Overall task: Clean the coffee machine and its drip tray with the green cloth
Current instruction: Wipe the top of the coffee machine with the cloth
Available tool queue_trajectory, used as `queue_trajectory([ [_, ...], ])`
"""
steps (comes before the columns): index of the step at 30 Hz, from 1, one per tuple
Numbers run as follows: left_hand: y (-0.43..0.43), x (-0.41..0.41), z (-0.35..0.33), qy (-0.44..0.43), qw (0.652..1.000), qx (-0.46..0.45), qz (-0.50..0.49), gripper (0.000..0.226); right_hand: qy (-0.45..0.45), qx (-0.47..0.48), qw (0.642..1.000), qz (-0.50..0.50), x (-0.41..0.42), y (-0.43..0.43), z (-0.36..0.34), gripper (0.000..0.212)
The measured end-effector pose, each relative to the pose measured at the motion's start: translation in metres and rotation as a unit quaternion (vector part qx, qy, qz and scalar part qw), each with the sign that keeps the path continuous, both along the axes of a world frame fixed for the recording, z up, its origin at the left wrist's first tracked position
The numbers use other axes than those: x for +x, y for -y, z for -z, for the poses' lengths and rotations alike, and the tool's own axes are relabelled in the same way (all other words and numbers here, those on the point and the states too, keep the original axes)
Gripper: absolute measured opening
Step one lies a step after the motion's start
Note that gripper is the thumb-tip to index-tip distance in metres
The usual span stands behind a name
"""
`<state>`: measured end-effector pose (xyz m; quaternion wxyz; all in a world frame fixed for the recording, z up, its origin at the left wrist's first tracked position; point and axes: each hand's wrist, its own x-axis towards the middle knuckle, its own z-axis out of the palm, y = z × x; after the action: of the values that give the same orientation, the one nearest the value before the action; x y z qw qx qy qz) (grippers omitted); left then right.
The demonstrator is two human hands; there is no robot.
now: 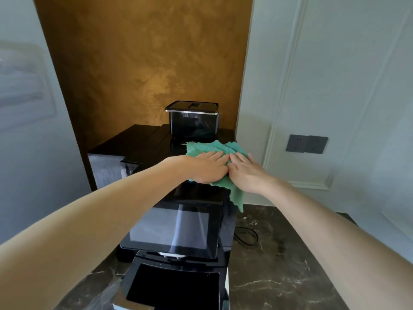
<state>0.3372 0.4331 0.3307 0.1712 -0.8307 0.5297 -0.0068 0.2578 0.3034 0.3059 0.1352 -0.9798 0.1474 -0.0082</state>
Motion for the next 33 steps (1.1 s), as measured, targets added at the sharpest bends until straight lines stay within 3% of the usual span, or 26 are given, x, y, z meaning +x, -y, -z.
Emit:
queue_trajectory([
  [3, 0.014, 0.010, -0.001, -0.023, 1.000, -0.010, -0.001, 0.062, -0.008, 0.017, 1.000, 0.015, 0.013, 0.014, 0.001, 0.079],
  [7, 0.032, 0.026, -0.002, -0.093, 0.993, -0.046, -0.047, 0.058, -0.040, 0.049, 0.998, 0.018, 0.025, 0.027, -0.007, 0.061],
  [11, 0.054, 0.040, -0.004, -0.143, 0.983, -0.065, -0.091, 0.058, -0.050, 0.065, 0.996, 0.032, 0.042, 0.047, -0.011, 0.057],
  [23, 0.124, 0.089, 0.003, -0.140, 0.955, -0.113, -0.236, 0.060, -0.039, 0.070, 0.995, -0.063, 0.114, 0.122, -0.003, 0.057],
  [25, 0.135, 0.090, -0.002, -0.148, 0.951, -0.087, -0.259, 0.063, -0.033, 0.039, 0.995, -0.089, 0.122, 0.133, -0.003, 0.065],
  [28, 0.149, 0.090, -0.008, -0.155, 0.942, -0.079, -0.289, 0.065, -0.020, -0.003, 0.994, -0.109, 0.146, 0.155, 0.007, 0.097],
  [33, 0.167, 0.102, -0.009, -0.151, 0.933, -0.073, -0.320, 0.064, -0.007, 0.018, 0.992, -0.127, 0.160, 0.168, 0.003, 0.061],
])
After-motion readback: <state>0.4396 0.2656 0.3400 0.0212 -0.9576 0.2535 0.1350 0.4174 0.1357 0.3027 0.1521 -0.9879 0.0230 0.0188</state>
